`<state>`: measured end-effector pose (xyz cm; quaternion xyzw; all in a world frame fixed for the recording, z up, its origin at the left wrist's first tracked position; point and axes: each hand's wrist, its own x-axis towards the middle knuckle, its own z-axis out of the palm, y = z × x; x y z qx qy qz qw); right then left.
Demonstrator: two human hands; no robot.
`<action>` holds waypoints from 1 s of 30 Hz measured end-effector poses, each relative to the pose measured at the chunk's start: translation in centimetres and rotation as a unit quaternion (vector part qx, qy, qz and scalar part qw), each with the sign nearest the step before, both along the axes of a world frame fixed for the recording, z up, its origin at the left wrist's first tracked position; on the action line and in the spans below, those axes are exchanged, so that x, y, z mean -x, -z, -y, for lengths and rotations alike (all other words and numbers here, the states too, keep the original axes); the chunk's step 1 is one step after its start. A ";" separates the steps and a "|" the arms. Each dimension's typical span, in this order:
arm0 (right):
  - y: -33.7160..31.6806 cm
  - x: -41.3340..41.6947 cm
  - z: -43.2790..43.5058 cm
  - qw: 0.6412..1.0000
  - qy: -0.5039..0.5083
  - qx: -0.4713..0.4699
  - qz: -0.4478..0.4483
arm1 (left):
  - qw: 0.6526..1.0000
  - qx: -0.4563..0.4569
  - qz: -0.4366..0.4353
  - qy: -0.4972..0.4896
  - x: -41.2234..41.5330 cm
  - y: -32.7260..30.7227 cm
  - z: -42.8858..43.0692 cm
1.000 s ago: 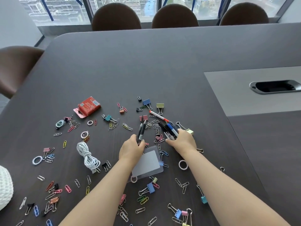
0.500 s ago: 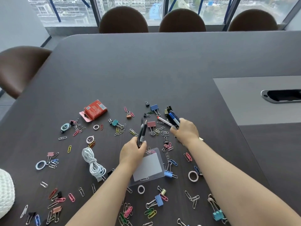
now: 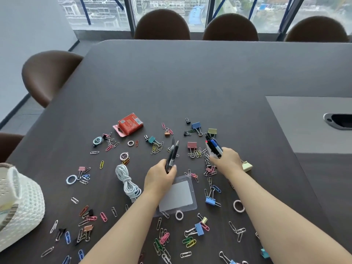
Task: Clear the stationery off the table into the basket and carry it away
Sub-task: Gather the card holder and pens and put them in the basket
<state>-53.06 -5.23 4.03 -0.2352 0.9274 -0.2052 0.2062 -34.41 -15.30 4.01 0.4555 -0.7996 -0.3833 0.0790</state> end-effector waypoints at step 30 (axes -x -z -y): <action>-11.7 -38.2 14.6 0.952 -0.176 0.241 0.069 | 0.969 0.133 0.187 0.092 -40.9 -8.4 18.1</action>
